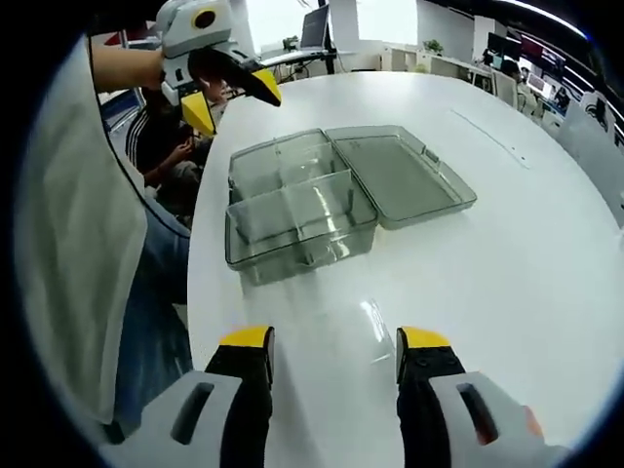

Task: Insert the divider into the dual guide fixture by aligning both edges with the guide slots and pushing it downward to the bottom, including one-sided entry, uneven engagement, binding, and posture correction.

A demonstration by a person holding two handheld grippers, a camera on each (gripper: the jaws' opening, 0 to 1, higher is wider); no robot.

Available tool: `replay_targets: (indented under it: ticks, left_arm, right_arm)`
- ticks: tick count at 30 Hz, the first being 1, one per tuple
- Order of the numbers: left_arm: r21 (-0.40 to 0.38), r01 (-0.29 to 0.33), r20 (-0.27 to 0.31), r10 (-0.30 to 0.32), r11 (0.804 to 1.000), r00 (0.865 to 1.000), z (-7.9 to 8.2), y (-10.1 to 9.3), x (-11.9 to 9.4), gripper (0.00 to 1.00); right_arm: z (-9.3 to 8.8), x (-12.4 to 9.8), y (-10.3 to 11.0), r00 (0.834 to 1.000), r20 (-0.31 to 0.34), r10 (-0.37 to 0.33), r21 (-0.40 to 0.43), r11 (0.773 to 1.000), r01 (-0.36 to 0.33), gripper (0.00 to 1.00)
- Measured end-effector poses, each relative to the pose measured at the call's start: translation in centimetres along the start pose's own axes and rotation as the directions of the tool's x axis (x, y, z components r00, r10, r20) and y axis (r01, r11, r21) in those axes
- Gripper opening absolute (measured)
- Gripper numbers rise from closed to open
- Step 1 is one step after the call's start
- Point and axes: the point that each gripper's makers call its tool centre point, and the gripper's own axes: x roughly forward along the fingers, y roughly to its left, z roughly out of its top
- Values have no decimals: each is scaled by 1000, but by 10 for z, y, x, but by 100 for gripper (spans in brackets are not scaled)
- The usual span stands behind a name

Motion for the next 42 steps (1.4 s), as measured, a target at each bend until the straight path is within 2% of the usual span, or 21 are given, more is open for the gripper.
replay_targets:
  ticks: [14, 24, 35, 42]
  left_arm:
    - [-3, -2, 0, 2, 1000, 1000, 1, 0, 1, 39]
    - [-8, -4, 1, 4, 1000, 1000, 2, 0, 2, 39]
    - [-12, -6, 0, 6, 1000, 1000, -1, 2, 2, 38]
    - [-16, -6, 1, 6, 1000, 1000, 0, 3, 2, 38]
  right_arm:
    - [-3, 11, -4, 999, -50, 6, -85, 996, -11, 41]
    - [-11, 16, -5, 996, -92, 9, -111, 994, -19, 38]
    - [-14, 19, -10, 994, -108, 5, -118, 993, -18, 36]
    - [-14, 19, -11, 992, -129, -5, -159, 987, -15, 34]
